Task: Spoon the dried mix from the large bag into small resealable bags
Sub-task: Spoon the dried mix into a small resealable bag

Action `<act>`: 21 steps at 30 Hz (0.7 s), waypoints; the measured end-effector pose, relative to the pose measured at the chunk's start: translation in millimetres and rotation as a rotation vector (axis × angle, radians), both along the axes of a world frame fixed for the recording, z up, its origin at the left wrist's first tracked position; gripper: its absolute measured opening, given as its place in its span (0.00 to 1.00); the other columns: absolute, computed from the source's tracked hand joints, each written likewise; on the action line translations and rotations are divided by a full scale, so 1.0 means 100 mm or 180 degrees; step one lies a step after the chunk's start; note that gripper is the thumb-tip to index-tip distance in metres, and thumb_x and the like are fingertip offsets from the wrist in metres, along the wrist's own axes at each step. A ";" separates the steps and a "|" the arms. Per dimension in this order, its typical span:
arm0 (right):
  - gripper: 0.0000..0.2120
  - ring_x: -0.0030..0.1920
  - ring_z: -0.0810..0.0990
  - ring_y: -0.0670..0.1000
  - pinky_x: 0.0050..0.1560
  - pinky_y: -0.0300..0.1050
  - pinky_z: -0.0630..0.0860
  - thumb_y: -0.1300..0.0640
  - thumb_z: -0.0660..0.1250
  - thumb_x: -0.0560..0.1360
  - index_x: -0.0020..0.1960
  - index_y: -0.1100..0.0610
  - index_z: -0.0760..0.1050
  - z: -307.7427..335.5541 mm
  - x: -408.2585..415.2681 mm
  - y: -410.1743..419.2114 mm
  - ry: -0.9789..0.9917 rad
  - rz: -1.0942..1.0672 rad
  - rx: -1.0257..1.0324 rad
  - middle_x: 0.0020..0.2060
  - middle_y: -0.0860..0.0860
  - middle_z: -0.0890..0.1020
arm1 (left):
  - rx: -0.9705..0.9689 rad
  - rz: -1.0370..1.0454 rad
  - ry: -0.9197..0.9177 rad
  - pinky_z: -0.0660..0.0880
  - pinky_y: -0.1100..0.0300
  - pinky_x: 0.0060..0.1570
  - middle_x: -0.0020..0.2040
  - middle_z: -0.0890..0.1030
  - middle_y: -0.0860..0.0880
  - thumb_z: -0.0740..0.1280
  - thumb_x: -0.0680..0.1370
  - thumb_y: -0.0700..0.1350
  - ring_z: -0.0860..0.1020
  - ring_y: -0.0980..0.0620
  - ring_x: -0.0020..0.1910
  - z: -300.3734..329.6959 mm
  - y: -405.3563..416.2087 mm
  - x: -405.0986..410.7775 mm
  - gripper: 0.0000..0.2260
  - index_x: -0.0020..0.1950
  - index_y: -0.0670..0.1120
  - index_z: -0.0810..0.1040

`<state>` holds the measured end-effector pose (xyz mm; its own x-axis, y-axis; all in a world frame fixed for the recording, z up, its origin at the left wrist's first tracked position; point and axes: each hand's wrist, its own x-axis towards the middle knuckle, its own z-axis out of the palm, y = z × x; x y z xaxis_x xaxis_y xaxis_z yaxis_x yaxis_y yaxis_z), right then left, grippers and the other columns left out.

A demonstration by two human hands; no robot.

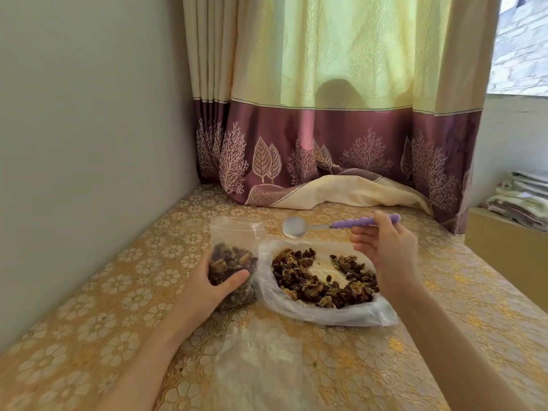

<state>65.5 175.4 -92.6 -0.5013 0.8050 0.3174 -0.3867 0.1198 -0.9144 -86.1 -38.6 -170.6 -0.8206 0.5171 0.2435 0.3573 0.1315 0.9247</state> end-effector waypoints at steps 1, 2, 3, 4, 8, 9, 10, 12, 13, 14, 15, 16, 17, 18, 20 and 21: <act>0.20 0.26 0.78 0.46 0.28 0.35 0.76 0.59 0.58 0.81 0.32 0.58 0.79 -0.07 0.03 0.06 -0.0128 -0.0124 0.0074 0.25 0.50 0.82 | 0.0002 0.0024 -0.0012 0.70 0.68 0.47 0.56 0.74 0.57 0.71 0.61 0.61 0.73 0.60 0.52 0.00 0.00 0.00 0.40 0.71 0.54 0.62; 0.19 0.26 0.78 0.46 0.27 0.34 0.76 0.58 0.58 0.81 0.35 0.59 0.78 -0.14 0.07 0.12 -0.0252 -0.0234 0.0170 0.26 0.50 0.82 | 0.0003 0.0055 -0.0002 0.70 0.67 0.47 0.56 0.75 0.57 0.71 0.61 0.61 0.74 0.61 0.51 -0.01 0.00 0.00 0.40 0.70 0.54 0.63; 0.17 0.26 0.78 0.45 0.27 0.34 0.76 0.57 0.58 0.81 0.36 0.60 0.77 -0.21 0.09 0.18 -0.0359 -0.0335 0.0263 0.26 0.49 0.82 | 0.0014 0.0092 0.0006 0.70 0.67 0.47 0.55 0.75 0.58 0.71 0.60 0.61 0.74 0.62 0.50 -0.01 0.00 -0.01 0.40 0.70 0.54 0.64; 0.17 0.26 0.78 0.44 0.27 0.34 0.76 0.57 0.58 0.81 0.37 0.60 0.76 -0.26 0.12 0.23 -0.0442 -0.0428 0.0330 0.26 0.49 0.82 | 0.0048 0.0128 -0.0017 0.71 0.66 0.47 0.54 0.75 0.57 0.72 0.60 0.61 0.74 0.61 0.51 -0.01 0.00 -0.01 0.39 0.69 0.54 0.65; 0.17 0.25 0.78 0.45 0.26 0.35 0.75 0.55 0.59 0.81 0.38 0.61 0.77 -0.39 0.14 0.35 -0.0650 -0.0670 0.0470 0.29 0.52 0.83 | 0.0154 0.0183 -0.0089 0.71 0.66 0.44 0.53 0.76 0.59 0.73 0.58 0.61 0.75 0.61 0.51 -0.03 -0.01 -0.03 0.34 0.62 0.58 0.69; 0.17 0.27 0.79 0.46 0.27 0.36 0.76 0.55 0.59 0.81 0.37 0.60 0.78 -0.40 0.13 0.36 -0.0715 -0.0665 0.0473 0.30 0.53 0.84 | 0.0168 0.0184 -0.0104 0.71 0.67 0.43 0.53 0.76 0.60 0.73 0.57 0.61 0.74 0.63 0.50 -0.03 -0.01 -0.03 0.32 0.59 0.60 0.69; 0.18 0.28 0.79 0.48 0.28 0.39 0.76 0.55 0.59 0.81 0.36 0.59 0.78 -0.41 0.11 0.37 -0.0782 -0.0638 0.0456 0.31 0.54 0.84 | 0.0184 0.0185 -0.0122 0.70 0.68 0.42 0.52 0.76 0.60 0.73 0.57 0.61 0.74 0.64 0.50 -0.02 -0.01 -0.03 0.28 0.56 0.63 0.69; 0.19 0.30 0.78 0.52 0.31 0.43 0.75 0.55 0.58 0.81 0.35 0.59 0.80 -0.42 0.07 0.36 -0.0919 -0.0513 0.0416 0.33 0.57 0.84 | 0.0205 0.0188 -0.0138 0.70 0.70 0.41 0.51 0.77 0.61 0.73 0.58 0.61 0.75 0.65 0.49 -0.03 -0.02 -0.03 0.25 0.52 0.66 0.70; 0.21 0.30 0.78 0.53 0.32 0.44 0.75 0.55 0.57 0.80 0.34 0.58 0.81 -0.42 0.04 0.35 -0.0991 -0.0434 0.0415 0.34 0.57 0.85 | 0.0197 0.0198 -0.0131 0.70 0.71 0.40 0.51 0.77 0.61 0.73 0.58 0.61 0.75 0.66 0.49 -0.03 -0.02 -0.03 0.24 0.51 0.67 0.70; 0.23 0.30 0.78 0.51 0.31 0.44 0.75 0.56 0.57 0.80 0.31 0.58 0.82 -0.41 0.02 0.34 -0.1041 -0.0353 0.0416 0.32 0.56 0.85 | 0.0188 0.0212 -0.0115 0.70 0.71 0.40 0.50 0.77 0.61 0.73 0.58 0.61 0.75 0.66 0.48 -0.02 -0.02 -0.02 0.24 0.51 0.66 0.70; 0.25 0.28 0.78 0.49 0.29 0.41 0.76 0.57 0.57 0.80 0.29 0.55 0.82 -0.40 -0.01 0.32 -0.1068 -0.0268 0.0400 0.29 0.54 0.84 | 0.0181 0.0222 -0.0089 0.70 0.72 0.39 0.50 0.77 0.61 0.73 0.58 0.61 0.75 0.67 0.47 -0.02 -0.02 -0.02 0.25 0.53 0.66 0.70; 0.27 0.25 0.78 0.46 0.27 0.38 0.76 0.57 0.57 0.80 0.27 0.49 0.82 -0.38 -0.03 0.30 -0.1079 -0.0152 0.0333 0.26 0.51 0.83 | 0.0172 0.0230 -0.0055 0.70 0.73 0.37 0.51 0.77 0.61 0.72 0.58 0.61 0.75 0.68 0.46 -0.02 -0.01 -0.02 0.27 0.55 0.64 0.70; 0.28 0.23 0.77 0.44 0.25 0.35 0.75 0.58 0.57 0.80 0.25 0.46 0.81 -0.36 -0.05 0.28 -0.1076 -0.0012 0.0236 0.24 0.49 0.82 | 0.0158 0.0241 -0.0021 0.71 0.74 0.36 0.51 0.77 0.61 0.72 0.58 0.61 0.76 0.69 0.45 -0.02 -0.01 -0.02 0.29 0.58 0.63 0.69; 0.30 0.22 0.76 0.43 0.23 0.34 0.73 0.59 0.57 0.80 0.23 0.46 0.80 -0.35 -0.07 0.26 -0.1067 0.0122 0.0143 0.22 0.49 0.81 | 0.0153 0.0247 0.0004 0.71 0.76 0.34 0.51 0.77 0.61 0.72 0.59 0.60 0.76 0.71 0.44 -0.02 -0.01 -0.01 0.31 0.60 0.61 0.68; 0.30 0.20 0.74 0.42 0.22 0.33 0.71 0.60 0.58 0.80 0.22 0.47 0.80 -0.34 -0.10 0.24 -0.1114 0.0316 0.0041 0.20 0.49 0.79 | 0.0137 0.0232 0.0027 0.71 0.78 0.33 0.51 0.77 0.61 0.72 0.60 0.60 0.75 0.73 0.43 -0.01 0.00 -0.01 0.32 0.62 0.60 0.67; 0.30 0.20 0.74 0.42 0.22 0.33 0.71 0.60 0.58 0.81 0.22 0.48 0.80 -0.35 -0.12 0.23 -0.1132 0.0358 0.0002 0.20 0.49 0.79 | 0.0116 0.0220 0.0037 0.71 0.77 0.34 0.51 0.77 0.61 0.72 0.60 0.60 0.75 0.72 0.44 -0.01 -0.01 -0.02 0.32 0.62 0.60 0.67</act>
<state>54.0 198.8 -127.4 -0.6657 0.7384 0.1078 -0.0556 0.0951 -0.9939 -87.7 -39.1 -171.5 -0.8510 0.4500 0.2708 0.3593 0.1227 0.9251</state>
